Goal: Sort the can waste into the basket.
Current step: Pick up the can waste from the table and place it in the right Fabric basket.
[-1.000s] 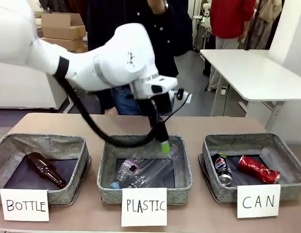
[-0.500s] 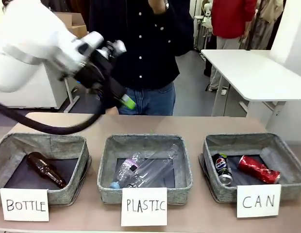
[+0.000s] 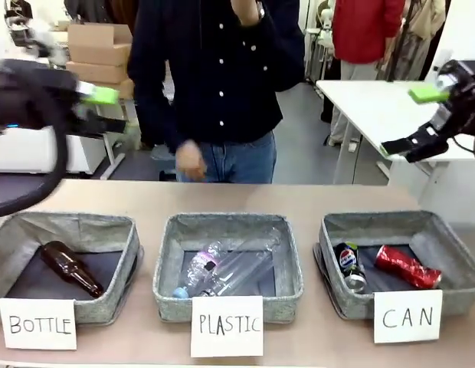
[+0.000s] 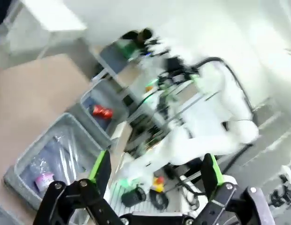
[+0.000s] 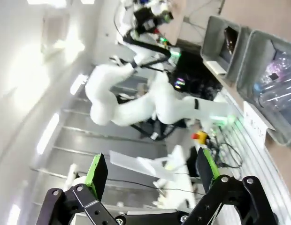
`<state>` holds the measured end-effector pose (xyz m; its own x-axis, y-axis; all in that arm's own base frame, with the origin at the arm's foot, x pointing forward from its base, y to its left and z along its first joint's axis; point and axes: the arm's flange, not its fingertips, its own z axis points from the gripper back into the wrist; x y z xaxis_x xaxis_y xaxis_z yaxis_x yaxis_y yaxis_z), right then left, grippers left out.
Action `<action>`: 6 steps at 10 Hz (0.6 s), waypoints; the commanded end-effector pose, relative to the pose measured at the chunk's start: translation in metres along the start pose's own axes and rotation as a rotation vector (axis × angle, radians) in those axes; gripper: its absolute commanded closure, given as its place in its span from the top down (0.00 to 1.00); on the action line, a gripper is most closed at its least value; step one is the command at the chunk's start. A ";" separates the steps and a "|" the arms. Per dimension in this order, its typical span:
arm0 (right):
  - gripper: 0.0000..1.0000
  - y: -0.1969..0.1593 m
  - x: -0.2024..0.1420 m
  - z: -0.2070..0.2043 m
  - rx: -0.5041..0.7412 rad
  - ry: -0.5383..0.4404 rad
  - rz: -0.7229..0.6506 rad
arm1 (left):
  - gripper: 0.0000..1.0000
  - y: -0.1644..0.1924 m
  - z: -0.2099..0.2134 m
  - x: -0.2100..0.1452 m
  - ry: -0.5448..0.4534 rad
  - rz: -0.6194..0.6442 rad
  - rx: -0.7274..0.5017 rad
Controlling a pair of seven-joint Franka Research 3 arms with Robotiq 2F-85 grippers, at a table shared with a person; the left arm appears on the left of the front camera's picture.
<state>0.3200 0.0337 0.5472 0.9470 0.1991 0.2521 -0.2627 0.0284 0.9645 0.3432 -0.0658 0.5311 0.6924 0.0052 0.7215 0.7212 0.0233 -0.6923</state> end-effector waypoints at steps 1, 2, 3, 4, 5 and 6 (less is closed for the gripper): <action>1.00 0.012 -0.005 0.001 -0.045 0.030 0.070 | 1.00 -0.002 -0.028 0.020 0.077 0.015 0.091; 1.00 0.012 -0.005 0.001 -0.045 0.030 0.070 | 1.00 -0.002 -0.028 0.020 0.077 0.015 0.091; 1.00 0.012 -0.005 0.001 -0.045 0.030 0.070 | 1.00 -0.002 -0.028 0.020 0.077 0.015 0.091; 1.00 0.012 -0.005 0.001 -0.045 0.030 0.070 | 1.00 -0.002 -0.028 0.020 0.077 0.015 0.091; 1.00 0.012 -0.005 0.001 -0.045 0.030 0.070 | 1.00 -0.002 -0.028 0.020 0.077 0.015 0.091; 1.00 0.012 -0.005 0.001 -0.045 0.030 0.070 | 1.00 -0.002 -0.028 0.020 0.077 0.015 0.091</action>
<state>0.3114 0.0328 0.5591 0.9298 0.2144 0.2993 -0.3158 0.0466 0.9477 0.3548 -0.0990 0.5454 0.6961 -0.0916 0.7121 0.7177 0.1144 -0.6869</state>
